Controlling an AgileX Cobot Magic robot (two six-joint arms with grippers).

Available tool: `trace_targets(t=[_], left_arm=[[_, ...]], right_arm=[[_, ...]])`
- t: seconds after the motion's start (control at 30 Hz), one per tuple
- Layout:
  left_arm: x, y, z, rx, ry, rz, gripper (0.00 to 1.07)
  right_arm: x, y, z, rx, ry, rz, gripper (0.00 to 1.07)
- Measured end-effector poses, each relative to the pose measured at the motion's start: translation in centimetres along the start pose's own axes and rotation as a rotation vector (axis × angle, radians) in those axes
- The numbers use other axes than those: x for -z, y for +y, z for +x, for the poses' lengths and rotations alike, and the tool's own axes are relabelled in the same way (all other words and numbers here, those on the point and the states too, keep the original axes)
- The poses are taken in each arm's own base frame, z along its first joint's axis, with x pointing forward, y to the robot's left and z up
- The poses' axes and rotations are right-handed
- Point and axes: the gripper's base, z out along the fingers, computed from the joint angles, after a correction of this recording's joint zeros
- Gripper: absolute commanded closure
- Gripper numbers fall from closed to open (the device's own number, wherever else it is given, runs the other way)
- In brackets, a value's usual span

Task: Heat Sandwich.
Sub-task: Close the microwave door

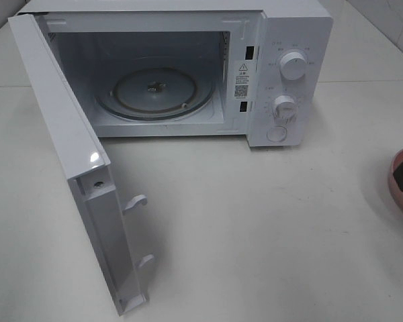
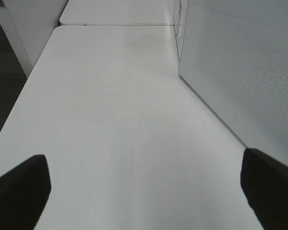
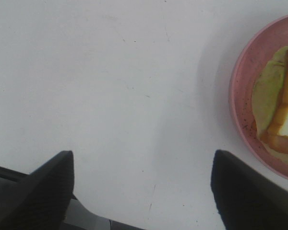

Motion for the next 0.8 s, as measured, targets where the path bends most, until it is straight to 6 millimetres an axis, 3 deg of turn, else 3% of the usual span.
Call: trace_targets(t=[0.3,0.4,0.8], left_arm=[[0.0,0.0,0.0,0.000,0.000,0.000,0.05],[0.0,0.0,0.0,0.000,0.000,0.000,0.05],[0.0,0.0,0.0,0.000,0.000,0.000,0.05]], right_arm=[[3.6,-0.2,2.4,0.008,-0.122,0.023,0.31],[4.8,-0.6,4.8,-0.005,-0.169,0.069,0.31],[5.4,-1.3,11.0,-0.066,-0.310,0.145,0.31]])
